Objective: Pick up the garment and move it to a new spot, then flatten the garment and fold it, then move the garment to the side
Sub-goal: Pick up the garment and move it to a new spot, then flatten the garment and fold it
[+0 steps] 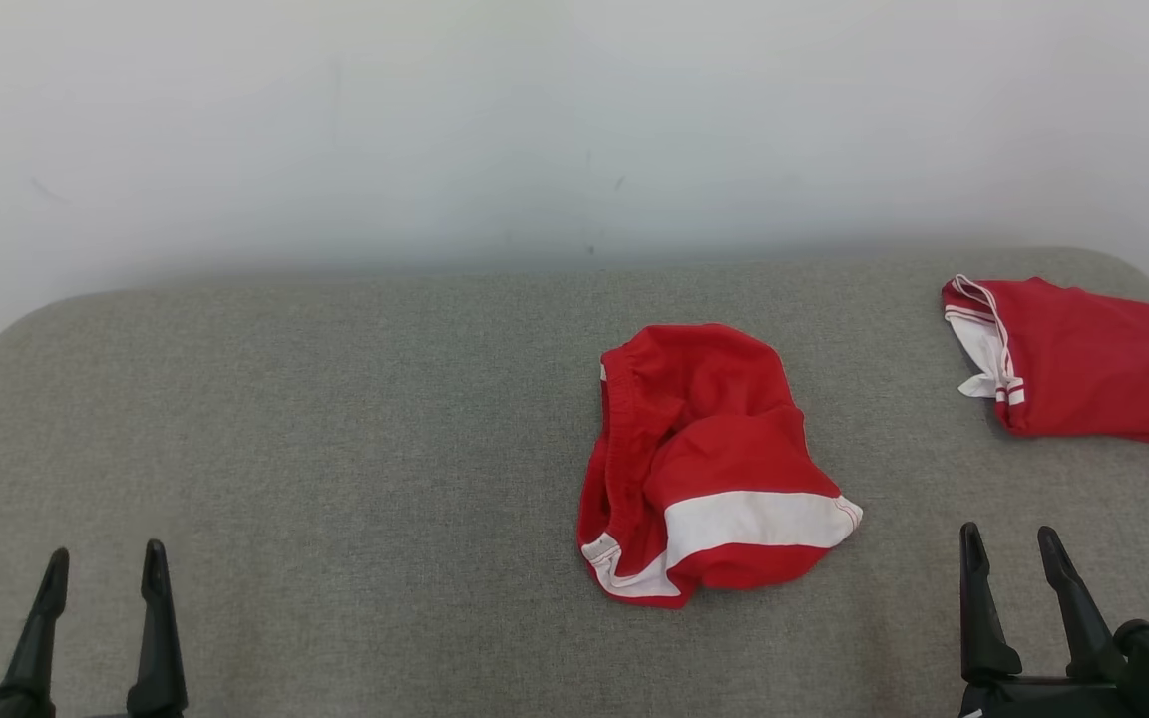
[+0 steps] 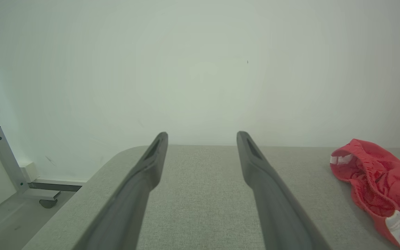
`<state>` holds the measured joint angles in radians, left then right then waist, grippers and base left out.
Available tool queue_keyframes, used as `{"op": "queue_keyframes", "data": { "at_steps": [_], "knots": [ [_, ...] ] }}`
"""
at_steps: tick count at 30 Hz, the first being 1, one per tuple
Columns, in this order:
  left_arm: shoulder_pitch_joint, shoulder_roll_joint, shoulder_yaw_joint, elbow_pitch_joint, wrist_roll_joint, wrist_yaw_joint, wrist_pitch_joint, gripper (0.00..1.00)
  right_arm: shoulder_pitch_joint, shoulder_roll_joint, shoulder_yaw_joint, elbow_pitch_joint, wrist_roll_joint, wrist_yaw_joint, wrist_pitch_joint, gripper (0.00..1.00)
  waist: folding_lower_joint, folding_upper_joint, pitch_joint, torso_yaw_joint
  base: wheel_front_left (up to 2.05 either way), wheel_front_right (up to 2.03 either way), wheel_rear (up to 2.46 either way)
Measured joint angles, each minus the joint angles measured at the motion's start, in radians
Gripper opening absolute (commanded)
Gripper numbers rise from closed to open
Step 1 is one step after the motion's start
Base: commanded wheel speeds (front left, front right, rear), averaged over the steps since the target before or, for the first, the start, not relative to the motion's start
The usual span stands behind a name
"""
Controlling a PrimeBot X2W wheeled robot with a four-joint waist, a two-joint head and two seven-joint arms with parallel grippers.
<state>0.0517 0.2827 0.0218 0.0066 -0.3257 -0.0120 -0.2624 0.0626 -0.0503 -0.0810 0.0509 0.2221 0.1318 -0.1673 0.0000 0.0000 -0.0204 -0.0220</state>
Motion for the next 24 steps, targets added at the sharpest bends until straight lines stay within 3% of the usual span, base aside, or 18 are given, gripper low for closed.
{"op": "queue_keyframes", "data": {
  "at_steps": [7, 24],
  "knots": [
    [0.029, -0.034, 0.020, 0.027, 0.073, -0.070, 0.000, 1.00, 0.006, 0.000, 0.000, 0.007, 0.000, 0.000, 0.000, 1.00, 0.0000, 0.0000, -0.004, 0.005, 0.00, 0.00, 0.00],
    [0.020, -0.040, 0.024, 0.070, 0.141, -0.104, 0.000, 1.00, 0.006, 0.000, 0.012, 0.002, -0.003, 0.000, 0.018, 1.00, 0.0001, 0.0000, 0.002, 0.002, 0.00, 0.00, 0.00]
  ]
}}
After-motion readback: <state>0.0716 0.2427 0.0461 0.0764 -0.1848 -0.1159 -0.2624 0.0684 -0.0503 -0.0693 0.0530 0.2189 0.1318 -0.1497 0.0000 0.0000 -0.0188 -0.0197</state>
